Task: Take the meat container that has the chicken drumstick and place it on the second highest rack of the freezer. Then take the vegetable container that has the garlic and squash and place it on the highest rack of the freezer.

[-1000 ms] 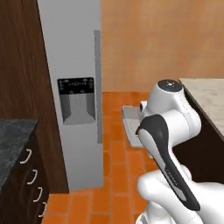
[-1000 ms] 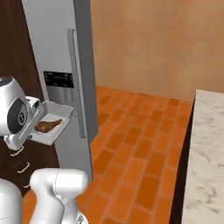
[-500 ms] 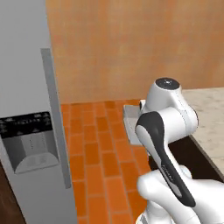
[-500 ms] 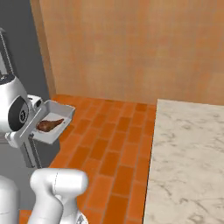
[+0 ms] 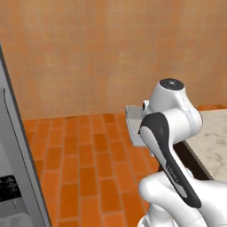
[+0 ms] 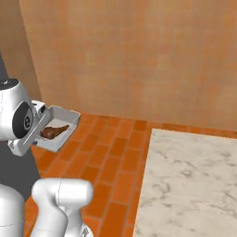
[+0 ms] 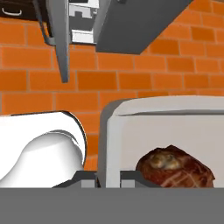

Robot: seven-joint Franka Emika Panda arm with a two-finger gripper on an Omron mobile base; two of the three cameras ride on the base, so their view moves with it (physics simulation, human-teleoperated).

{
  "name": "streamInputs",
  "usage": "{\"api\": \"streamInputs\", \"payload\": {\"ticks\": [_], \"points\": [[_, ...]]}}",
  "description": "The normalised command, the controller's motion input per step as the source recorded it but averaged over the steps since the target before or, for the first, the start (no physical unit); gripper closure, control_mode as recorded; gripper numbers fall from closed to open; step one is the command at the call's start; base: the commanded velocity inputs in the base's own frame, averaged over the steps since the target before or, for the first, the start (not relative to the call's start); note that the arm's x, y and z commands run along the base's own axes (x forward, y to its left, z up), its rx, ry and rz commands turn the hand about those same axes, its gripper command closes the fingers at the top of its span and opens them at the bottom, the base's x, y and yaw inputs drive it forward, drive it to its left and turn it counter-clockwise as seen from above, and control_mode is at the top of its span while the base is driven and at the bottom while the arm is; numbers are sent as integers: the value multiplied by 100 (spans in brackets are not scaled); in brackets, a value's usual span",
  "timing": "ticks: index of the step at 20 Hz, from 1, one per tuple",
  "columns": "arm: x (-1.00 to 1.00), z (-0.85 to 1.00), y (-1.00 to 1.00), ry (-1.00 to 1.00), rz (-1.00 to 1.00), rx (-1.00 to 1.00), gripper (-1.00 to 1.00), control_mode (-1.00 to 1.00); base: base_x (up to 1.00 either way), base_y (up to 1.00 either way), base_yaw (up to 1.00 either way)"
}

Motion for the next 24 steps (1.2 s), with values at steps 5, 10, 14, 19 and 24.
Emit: {"api": "streamInputs", "payload": {"ticks": [5,10,14,19,24], "points": [[0,0,0,0,0,0,100,100,100,0,2],[0,0,0,0,0,0,100,100,97,-4,53],[0,0,0,0,0,0,100,100,61,-9,83],[0,0,0,0,0,0,100,100,37,-27,83],[0,0,0,0,0,0,100,100,48,-47,73]]}}
